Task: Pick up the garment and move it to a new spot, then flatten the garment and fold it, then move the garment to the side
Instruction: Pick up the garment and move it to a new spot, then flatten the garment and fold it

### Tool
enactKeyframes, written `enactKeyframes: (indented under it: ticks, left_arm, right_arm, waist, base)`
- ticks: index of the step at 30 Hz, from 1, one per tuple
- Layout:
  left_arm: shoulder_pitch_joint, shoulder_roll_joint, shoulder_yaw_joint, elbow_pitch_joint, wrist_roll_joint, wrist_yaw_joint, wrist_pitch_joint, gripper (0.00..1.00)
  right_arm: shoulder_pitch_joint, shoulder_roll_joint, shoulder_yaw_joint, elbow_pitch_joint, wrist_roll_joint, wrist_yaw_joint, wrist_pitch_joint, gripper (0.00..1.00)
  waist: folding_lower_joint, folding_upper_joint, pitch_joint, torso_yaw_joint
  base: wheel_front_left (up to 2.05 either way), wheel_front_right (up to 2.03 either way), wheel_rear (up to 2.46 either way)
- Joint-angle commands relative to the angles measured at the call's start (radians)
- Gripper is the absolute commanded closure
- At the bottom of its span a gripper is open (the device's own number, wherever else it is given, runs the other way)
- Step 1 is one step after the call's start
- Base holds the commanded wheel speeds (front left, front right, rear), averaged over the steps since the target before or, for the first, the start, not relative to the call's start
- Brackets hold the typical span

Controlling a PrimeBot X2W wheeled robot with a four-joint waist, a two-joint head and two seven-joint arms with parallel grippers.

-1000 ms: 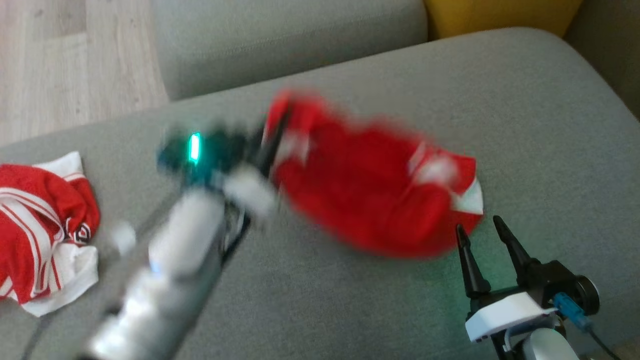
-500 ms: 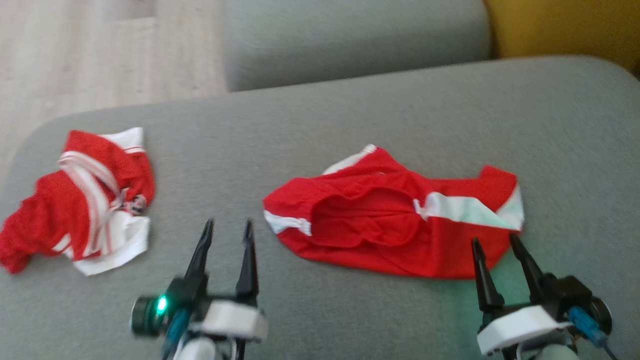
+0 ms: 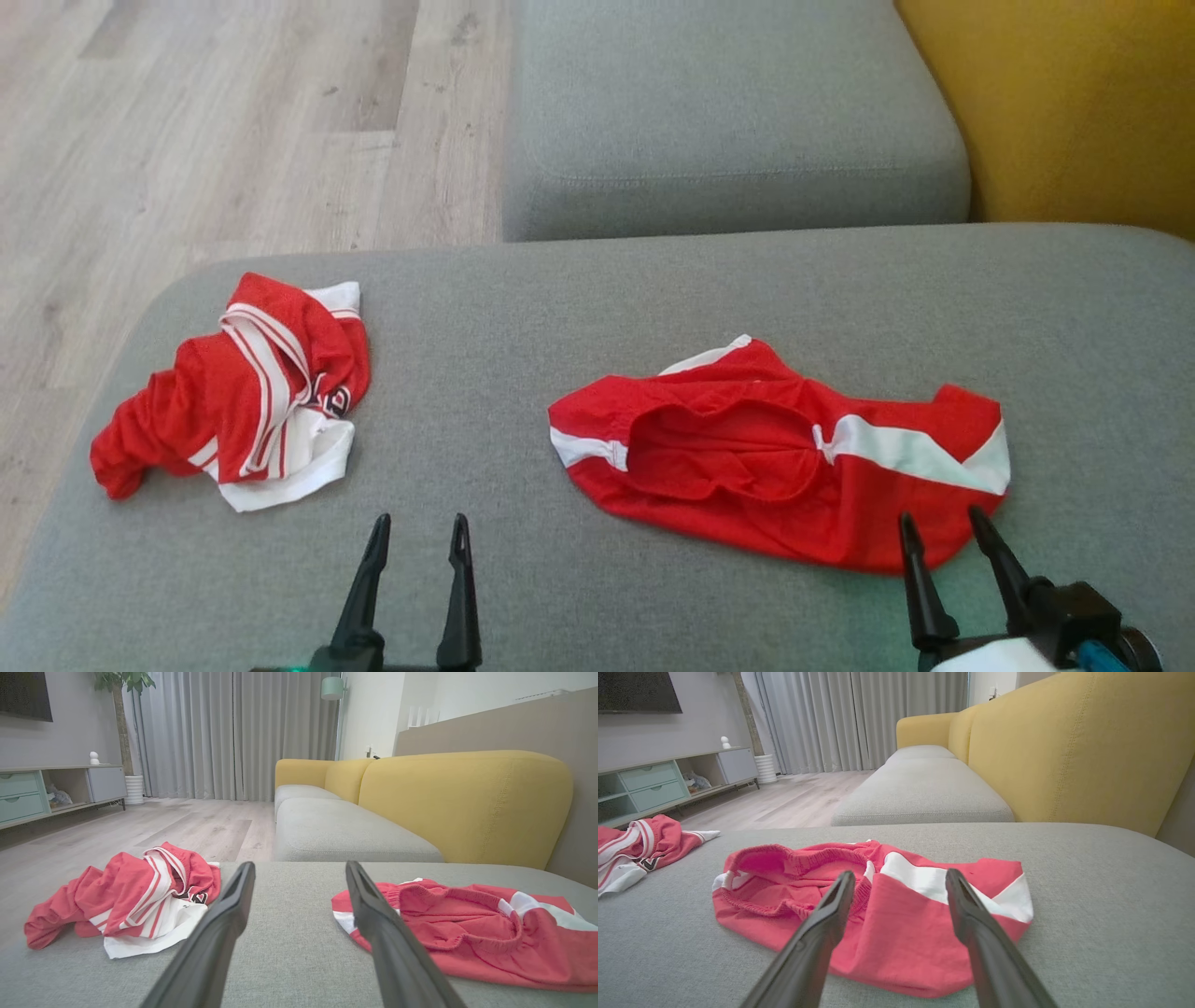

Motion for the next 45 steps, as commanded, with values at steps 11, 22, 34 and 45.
enactKeyframes:
  ticks: [11,22,34,45]
  left_arm:
    - [-0.028,-0.007,0.02,-0.034,-0.001,0.014,-0.009,0.0]
    - [-0.025,-0.007,0.009,-0.015,0.002,0.005,-0.009,0.0]
    - [-0.014,-0.007,0.006,0.006,-0.001,-0.005,-0.01,0.0]
    - [-0.049,-0.007,-0.056,0.058,-0.024,-0.042,-0.01,0.0]
  right_arm:
    - [-0.033,-0.005,0.037,-0.045,0.006,0.008,-0.006,0.0]
    - [-0.031,-0.005,0.031,-0.043,0.0,0.008,-0.006,0.0]
    - [-0.022,-0.005,0.033,-0.041,-0.006,0.008,-0.006,0.0]
    - [-0.028,-0.005,0.049,-0.041,-0.016,0.008,-0.006,0.0]
  waist:
    - [0.0002,-0.0001,0.001,0.002]
    - [0.0002,-0.0001,-0.001,0.01]
    - [0.0002,-0.0001,-0.01,0.01]
    - [0.0002,-0.0001,0.001,-0.032]
  base:
    - [0.0,0.0,0.0]
    - [0.0,0.0,0.0]
    - [0.0,0.0,0.0]
    - [0.0,0.0,0.0]
